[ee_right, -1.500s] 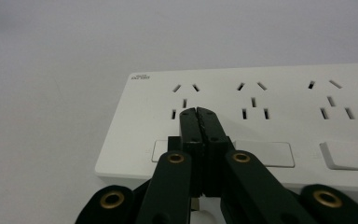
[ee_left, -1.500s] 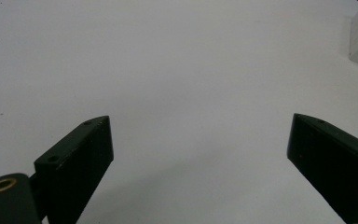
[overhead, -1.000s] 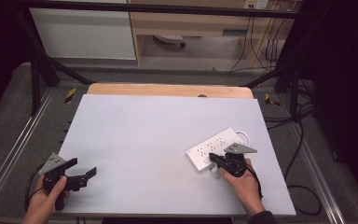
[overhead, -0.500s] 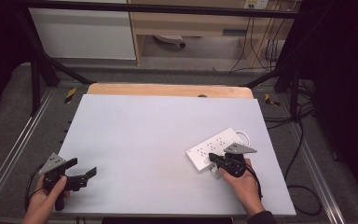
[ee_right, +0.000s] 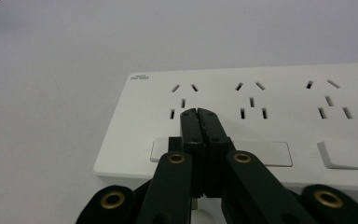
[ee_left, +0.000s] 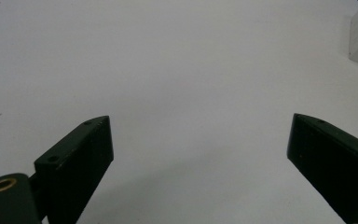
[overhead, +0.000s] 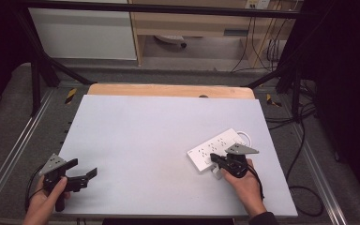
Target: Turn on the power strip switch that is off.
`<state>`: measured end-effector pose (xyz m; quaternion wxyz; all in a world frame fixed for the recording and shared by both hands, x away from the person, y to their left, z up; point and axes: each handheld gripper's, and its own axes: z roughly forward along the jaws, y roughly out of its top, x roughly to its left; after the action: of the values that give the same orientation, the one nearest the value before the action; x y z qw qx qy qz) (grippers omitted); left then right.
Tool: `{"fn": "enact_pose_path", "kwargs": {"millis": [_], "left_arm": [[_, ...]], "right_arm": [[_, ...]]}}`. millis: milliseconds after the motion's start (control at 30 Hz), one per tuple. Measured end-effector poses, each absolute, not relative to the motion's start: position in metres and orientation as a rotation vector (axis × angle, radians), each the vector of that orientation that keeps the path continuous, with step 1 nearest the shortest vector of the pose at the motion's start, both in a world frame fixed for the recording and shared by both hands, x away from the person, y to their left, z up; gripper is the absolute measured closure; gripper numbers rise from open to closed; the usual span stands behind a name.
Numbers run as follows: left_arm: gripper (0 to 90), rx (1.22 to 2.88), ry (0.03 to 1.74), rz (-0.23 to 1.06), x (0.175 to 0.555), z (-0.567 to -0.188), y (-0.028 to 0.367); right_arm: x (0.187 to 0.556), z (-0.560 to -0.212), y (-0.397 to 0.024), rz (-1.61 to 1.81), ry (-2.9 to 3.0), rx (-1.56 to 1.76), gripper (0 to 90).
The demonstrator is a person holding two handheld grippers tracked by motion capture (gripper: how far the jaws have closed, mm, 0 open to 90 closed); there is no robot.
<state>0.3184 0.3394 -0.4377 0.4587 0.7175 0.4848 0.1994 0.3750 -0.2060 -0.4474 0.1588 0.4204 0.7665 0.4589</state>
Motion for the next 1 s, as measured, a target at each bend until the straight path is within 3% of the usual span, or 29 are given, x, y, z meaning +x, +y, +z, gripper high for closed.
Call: {"fn": "enact_pose_path", "kwargs": {"millis": [1000], "left_arm": [[6.9,1.774,1.191,0.492,0.3184,-0.4381,0.3388]], "right_arm": [[0.3733,-0.4434,-0.2039,1.365,2.164,1.197,79.6]]}}
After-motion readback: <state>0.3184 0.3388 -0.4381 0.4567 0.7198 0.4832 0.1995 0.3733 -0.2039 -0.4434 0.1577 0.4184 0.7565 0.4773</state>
